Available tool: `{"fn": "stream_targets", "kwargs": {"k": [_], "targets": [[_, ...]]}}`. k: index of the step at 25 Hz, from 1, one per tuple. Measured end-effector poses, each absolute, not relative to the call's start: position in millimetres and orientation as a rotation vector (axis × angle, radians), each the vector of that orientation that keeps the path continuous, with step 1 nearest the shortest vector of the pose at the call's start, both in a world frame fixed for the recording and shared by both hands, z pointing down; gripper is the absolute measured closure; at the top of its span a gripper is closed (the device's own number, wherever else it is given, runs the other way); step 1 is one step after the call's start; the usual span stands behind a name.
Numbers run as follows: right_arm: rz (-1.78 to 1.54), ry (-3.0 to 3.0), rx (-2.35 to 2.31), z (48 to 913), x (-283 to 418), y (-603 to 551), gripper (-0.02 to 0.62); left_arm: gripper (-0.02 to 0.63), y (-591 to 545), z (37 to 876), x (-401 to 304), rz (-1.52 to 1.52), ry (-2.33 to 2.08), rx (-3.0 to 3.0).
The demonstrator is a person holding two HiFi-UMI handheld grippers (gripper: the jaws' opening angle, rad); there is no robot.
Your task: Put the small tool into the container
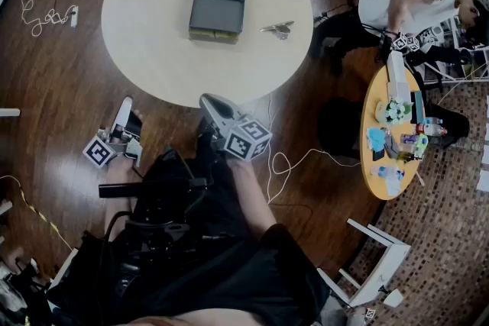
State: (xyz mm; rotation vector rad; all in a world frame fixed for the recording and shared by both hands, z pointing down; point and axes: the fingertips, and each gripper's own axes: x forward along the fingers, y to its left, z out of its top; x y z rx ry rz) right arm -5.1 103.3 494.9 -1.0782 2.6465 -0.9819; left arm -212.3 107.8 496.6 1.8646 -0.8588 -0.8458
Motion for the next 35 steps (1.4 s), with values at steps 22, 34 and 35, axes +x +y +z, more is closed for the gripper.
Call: {"fn": "stream_targets", "kwargs": {"k": [22,34,35], "targets": [[-0.966,2.979,-1.047,551,69,-1,0.485,0.589,-25,480,-81,-0.633,-0.838,2.006],[-0.835,3.229,-1.353,581,21,-39,0.485,0.554,-110,494,-94,-0.647,-0.62,2.022],[-0.814,3.264,-1.386,584,18,-43,0.485,0.554,-117,498,-96,-0.634,-0.611,2.027]]}}
